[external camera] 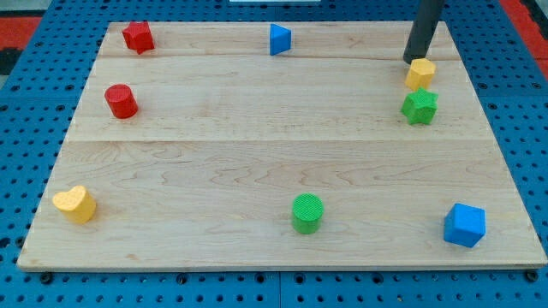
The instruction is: Push the hexagon into the green star
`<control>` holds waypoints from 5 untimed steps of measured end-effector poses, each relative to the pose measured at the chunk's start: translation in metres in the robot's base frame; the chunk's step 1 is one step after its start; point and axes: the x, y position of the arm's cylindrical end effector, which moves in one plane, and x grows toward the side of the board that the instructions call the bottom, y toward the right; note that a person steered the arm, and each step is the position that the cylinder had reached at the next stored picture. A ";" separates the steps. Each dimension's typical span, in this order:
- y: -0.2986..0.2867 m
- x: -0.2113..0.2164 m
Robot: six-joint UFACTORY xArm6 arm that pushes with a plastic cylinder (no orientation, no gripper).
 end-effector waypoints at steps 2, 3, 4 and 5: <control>0.045 0.001; 0.045 0.009; 0.040 0.031; 0.036 0.033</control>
